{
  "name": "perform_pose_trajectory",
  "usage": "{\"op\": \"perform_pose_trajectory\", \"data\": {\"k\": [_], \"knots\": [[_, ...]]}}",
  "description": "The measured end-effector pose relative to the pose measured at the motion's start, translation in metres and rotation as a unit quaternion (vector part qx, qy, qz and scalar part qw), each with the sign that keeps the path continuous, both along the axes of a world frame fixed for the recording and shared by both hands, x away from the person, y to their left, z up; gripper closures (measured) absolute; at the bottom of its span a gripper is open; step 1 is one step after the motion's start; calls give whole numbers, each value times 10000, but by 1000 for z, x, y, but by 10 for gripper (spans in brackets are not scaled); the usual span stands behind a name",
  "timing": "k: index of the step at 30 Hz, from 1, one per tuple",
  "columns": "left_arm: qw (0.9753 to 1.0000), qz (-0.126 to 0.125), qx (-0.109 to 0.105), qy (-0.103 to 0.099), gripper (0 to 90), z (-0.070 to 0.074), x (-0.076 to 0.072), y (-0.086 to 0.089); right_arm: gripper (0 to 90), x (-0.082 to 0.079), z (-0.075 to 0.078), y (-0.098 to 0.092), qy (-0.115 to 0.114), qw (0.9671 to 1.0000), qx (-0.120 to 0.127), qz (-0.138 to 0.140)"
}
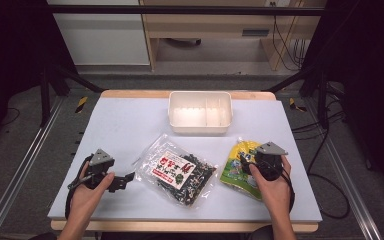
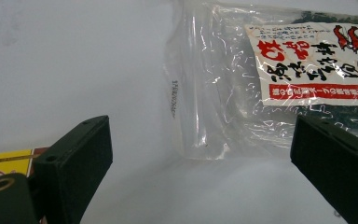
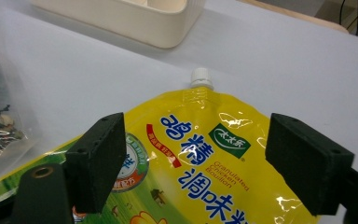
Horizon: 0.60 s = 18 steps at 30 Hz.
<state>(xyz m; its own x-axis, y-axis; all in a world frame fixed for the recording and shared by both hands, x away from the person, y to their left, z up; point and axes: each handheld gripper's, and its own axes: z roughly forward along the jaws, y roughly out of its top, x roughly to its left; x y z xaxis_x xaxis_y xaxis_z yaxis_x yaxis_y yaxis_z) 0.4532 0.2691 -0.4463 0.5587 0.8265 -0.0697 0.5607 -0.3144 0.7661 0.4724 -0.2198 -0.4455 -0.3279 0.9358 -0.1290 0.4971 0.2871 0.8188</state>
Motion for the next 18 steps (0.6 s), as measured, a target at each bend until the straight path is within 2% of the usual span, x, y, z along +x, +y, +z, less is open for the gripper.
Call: {"op": "perform_pose_trajectory", "data": {"k": [3,5,6,8,11,12,13,14,15,17,18], "knots": [[10000,-3,13,-58,67,-1,0,-2,222,0,-1,1,-96,9999,-126,27],[9998,-32,129,-152,70,-1,-1,-4,227,-1,-2,2,-246,9994,-230,24],[9997,-108,200,-127,70,-3,-1,-7,232,-1,-3,1,-335,9989,-308,68],[9995,-129,250,-124,70,-5,-2,-9,233,-1,-4,1,-362,9987,-343,93],[9995,-173,247,-53,87,-6,-3,-10,233,-2,-3,0,-379,9986,-357,112],[9998,-162,124,7,87,-7,-4,-10,233,-2,-3,0,-379,9986,-357,112],[9998,-153,59,57,103,-8,-4,-9,233,-2,-3,1,-385,9987,-324,100],[9998,-84,173,108,147,-9,-3,-8,232,-2,-3,1,-377,9987,-335,89],[9998,-12,167,140,162,-9,-2,-7,229,-2,-3,1,-367,9987,-334,93],[9997,33,54,215,252,-9,-1,-4,225,-2,-3,2,-335,9988,-340,87],[9997,33,54,215,261,-9,-1,-4,225,-2,-3,2,-335,9988,-340,87]]}}
